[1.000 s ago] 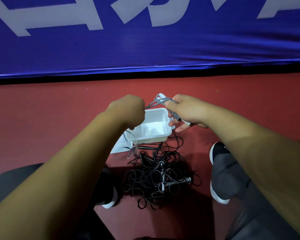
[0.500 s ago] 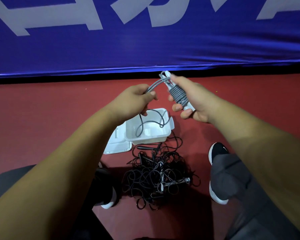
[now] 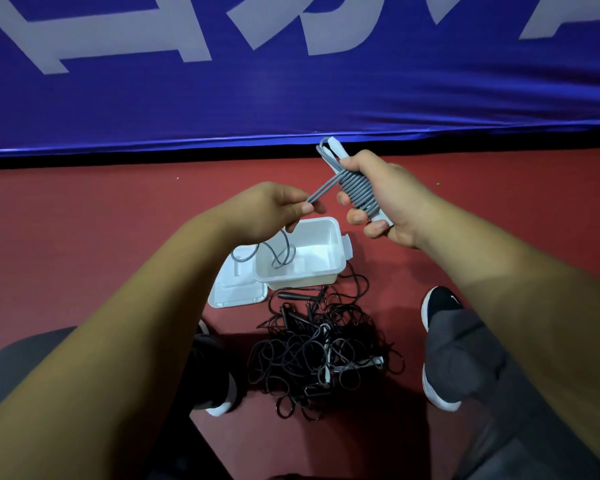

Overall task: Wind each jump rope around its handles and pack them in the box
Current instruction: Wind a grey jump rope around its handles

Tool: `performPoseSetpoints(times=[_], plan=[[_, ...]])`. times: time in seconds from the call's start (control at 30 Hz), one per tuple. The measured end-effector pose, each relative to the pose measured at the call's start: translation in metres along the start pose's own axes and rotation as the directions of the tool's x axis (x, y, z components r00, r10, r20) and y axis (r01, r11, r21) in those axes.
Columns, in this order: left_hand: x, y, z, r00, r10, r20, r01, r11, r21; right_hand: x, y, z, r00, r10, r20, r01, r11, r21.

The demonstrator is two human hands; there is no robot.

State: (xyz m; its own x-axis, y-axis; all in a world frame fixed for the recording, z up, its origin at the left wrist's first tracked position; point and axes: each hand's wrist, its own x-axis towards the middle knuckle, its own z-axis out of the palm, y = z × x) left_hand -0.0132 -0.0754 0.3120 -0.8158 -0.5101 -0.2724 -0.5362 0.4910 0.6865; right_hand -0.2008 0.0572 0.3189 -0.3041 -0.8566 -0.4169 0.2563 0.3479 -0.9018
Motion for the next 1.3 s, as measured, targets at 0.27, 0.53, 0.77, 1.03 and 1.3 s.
performPoseSetpoints(times=[0.27,0.53,0.77,1.03,1.3], plan=[[0.0,-0.003,0.005,0.997,-0.035,0.075,0.035,0.999,-0.003,-0.003,0.002,0.002,0.997,-0.019,0.073,0.018,1.0,0.008],[0.002,-0.003,0.004,0.998,-0.055,0.021,0.055,0.999,0.002,-0.01,0.003,0.003,0.964,0.013,0.265,0.01,0.996,-0.084],[0.001,0.003,0.002,0.999,-0.009,-0.031,0.01,0.999,0.045,-0.014,0.007,0.004,0.877,0.207,0.433,-0.129,0.971,-0.203],[-0.005,0.019,0.006,0.996,0.085,-0.041,-0.092,0.972,-0.218,-0.013,0.016,0.0,0.768,0.443,0.462,-0.246,0.87,-0.426],[-0.007,0.024,0.004,0.954,0.277,-0.115,-0.251,0.948,0.195,0.003,0.023,-0.007,0.9,0.349,0.262,-0.146,0.806,-0.573]])
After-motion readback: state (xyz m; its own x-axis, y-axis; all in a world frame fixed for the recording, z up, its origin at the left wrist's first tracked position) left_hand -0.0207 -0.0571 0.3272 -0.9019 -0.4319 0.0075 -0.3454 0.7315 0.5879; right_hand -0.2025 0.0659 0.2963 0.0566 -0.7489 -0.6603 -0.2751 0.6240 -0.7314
